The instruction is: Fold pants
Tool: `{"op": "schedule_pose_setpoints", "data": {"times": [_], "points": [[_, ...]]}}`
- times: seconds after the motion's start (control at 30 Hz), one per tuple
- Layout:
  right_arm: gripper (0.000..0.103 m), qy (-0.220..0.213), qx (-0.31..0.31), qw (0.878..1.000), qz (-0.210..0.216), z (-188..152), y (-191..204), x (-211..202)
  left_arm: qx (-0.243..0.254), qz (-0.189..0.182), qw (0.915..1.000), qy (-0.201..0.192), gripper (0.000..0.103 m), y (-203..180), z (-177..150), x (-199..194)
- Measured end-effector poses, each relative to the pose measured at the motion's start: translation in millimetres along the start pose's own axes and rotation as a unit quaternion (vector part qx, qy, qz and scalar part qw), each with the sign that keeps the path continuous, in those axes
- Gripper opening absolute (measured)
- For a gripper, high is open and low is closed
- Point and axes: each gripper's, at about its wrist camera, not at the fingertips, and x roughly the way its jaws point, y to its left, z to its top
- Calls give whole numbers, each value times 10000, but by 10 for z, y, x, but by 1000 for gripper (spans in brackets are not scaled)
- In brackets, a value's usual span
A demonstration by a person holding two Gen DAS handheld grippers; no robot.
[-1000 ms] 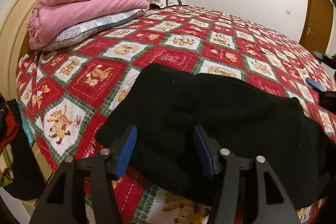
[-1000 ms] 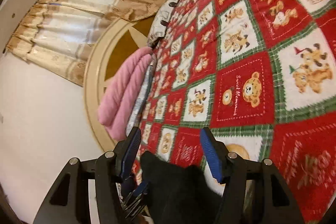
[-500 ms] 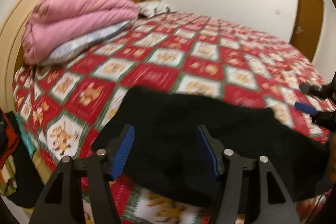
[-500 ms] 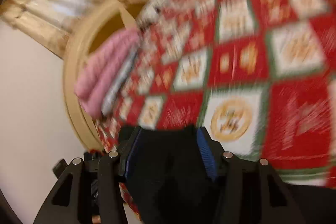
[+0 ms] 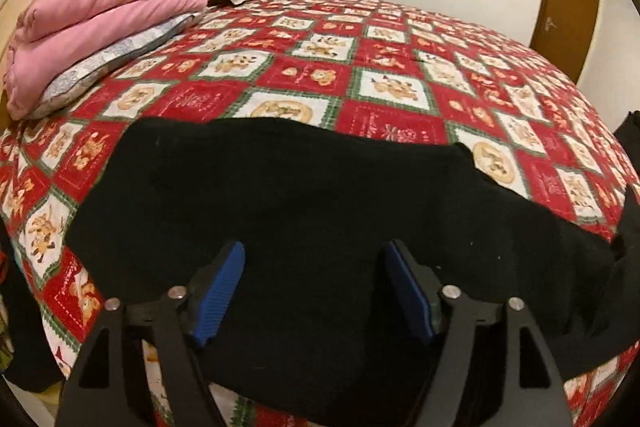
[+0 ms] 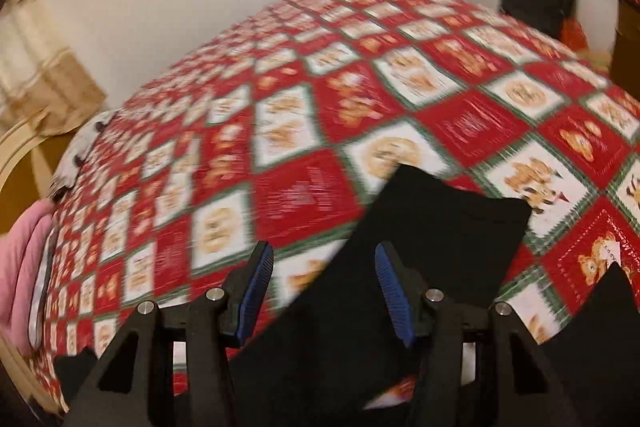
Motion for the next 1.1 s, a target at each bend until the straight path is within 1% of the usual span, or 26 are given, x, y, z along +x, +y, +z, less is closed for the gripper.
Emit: {"op": "schedule_pose_setpoints", "data": {"times": [0.07, 0.17, 0.23, 0.27, 0.3, 0.37, 0.43, 0.47, 0.5, 0.53, 0.57, 0.6, 0.63, 0.7, 0.73, 0.77, 0.83, 0.9, 0.93, 0.97, 1.03, 1.07, 1.1], "points": [[55, 174, 21, 9997, -151, 53, -84, 131, -91, -13, 9999, 50, 80, 5, 16, 7], [55, 477, -67, 9970, -601, 96, 1, 432, -53, 24, 10000, 72, 80, 9, 8, -9], [63, 626, -66, 9957, -678, 102, 1, 573, -52, -2, 10000, 71, 80, 25, 11, 7], [71, 655, -118, 9955, -674, 102, 36, 602, -52, -7, 10000, 69, 80, 29, 12, 8], [73, 682, -175, 9951, -688, 109, 58, 647, -46, -1, 10000, 65, 80, 28, 9, 5], [73, 797, -274, 9928, -852, 103, 90, 708, -42, 6, 10000, 65, 81, 32, 10, 9], [72, 756, -345, 9923, -919, 69, 101, 678, -44, -6, 10000, 66, 81, 33, 12, 11], [64, 756, -388, 9919, -943, 46, 104, 667, -48, -22, 10000, 62, 81, 39, 12, 11], [47, 755, -450, 9905, -1061, 43, 100, 666, -41, -37, 10000, 56, 81, 42, 10, 11], [42, 749, -482, 9888, -1200, 39, 77, 643, -30, -42, 10000, 51, 81, 38, 11, 12], [34, 756, -397, 9898, -1145, 47, 14, 612, -20, -45, 10000, 46, 81, 38, 8, 9], [22, 785, -321, 9903, -1104, 62, -45, 587, -15, -47, 10000, 43, 81, 36, 9, 7], [19, 814, -276, 9904, -1079, 75, -92, 571, -20, -44, 10000, 45, 81, 35, 8, 7], [12, 890, -112, 9922, -863, 110, -197, 519, -24, -46, 10000, 57, 81, 36, 6, 7], [6, 882, -59, 9931, -771, 117, -223, 486, -29, -54, 10000, 70, 81, 38, 6, 8], [6, 809, 36, 9953, -530, 124, -254, 385, -35, -62, 9999, 84, 81, 39, 11, 8], [6, 501, 127, 9985, -193, 102, -289, 122, -47, -78, 9999, 117, 81, 40, 19, 8], [6, 9, 92, 9997, 208, 3, -322, -294, -45, -80, 9999, 111, 81, 38, 19, 7], [6, -237, 95, 9991, 342, -77, -361, -503, -43, -76, 9999, 100, 81, 36, 17, 7], [6, -503, 182, 9976, 435, -211, -450, -754, -42, -68, 9999, 91, 81, 35, 20, 6], [6, -815, 572, 9927, 675, -469, -696, -1089, -48, -57, 9999, 71, 82, 27, 24, 9], [6, -972, 788, 9891, 772, -657, -871, -1246, -56, -59, 9999, 67, 83, 24, 23, 12], [6, -1048, 906, 9878, 716, -840, -1025, -1350, -63, -54, 9999, 67, 84, 16, 28, 17]]}}
